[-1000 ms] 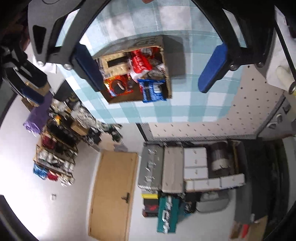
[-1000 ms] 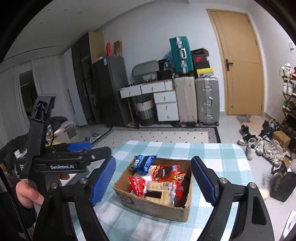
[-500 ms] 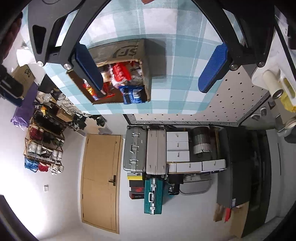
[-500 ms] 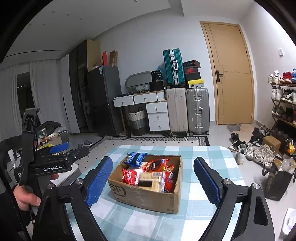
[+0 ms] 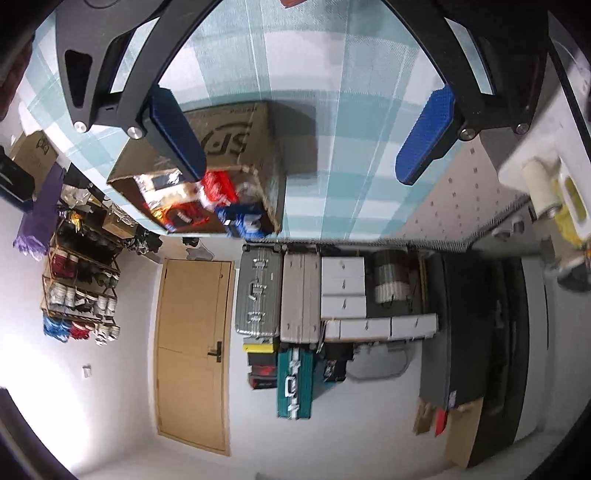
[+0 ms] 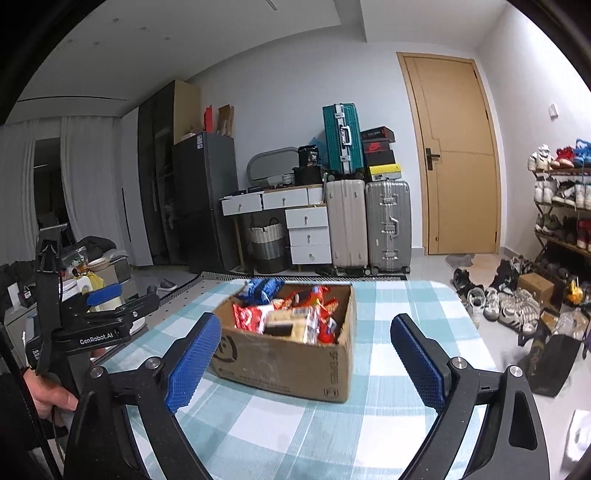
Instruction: Organize snacks
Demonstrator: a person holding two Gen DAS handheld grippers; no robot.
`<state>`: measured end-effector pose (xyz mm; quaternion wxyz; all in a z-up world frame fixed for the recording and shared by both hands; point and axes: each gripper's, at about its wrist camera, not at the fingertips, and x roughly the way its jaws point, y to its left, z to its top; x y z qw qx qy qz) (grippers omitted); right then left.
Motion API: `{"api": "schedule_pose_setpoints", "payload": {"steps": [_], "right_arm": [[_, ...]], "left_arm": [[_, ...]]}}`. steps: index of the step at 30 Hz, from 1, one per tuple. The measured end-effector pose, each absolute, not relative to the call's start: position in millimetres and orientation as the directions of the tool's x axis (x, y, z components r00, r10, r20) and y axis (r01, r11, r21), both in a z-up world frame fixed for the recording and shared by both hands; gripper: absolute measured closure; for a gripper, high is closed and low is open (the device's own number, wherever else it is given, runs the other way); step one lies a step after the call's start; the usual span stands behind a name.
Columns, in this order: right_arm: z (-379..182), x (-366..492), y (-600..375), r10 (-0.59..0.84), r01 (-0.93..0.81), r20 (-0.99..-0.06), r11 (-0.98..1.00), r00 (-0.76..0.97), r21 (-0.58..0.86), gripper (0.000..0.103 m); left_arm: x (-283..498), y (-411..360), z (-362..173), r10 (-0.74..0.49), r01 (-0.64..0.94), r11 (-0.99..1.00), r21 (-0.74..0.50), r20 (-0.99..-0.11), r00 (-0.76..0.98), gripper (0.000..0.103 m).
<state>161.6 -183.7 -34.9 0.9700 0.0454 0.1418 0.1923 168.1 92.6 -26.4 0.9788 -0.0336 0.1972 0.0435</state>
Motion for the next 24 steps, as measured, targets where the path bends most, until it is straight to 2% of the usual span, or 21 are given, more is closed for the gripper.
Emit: {"api": "schedule_pose_setpoints", "payload": {"steps": [9,19,24], "right_arm": [[-74,168,-184,0.381,-0.347,-0.29,0.924,0.878,0.162,0.008],[-102,181,-185,0.337,-0.306,-0.319,0.941,0.886,0.142,0.008],[-105,186,-184,0.333,-0.303,-0.326,0.943,0.885,0.14,0.007]], "left_arm": [[177,97,-79,0.124,-0.134,0.991,0.006,-0.416,0.901,0.001],[187,102,-96,0.117,-0.131,0.991,-0.004,-0.431,0.895,0.001],[184,91,-94,0.127,-0.114,0.992,0.058,-0.431,0.893,0.001]]}}
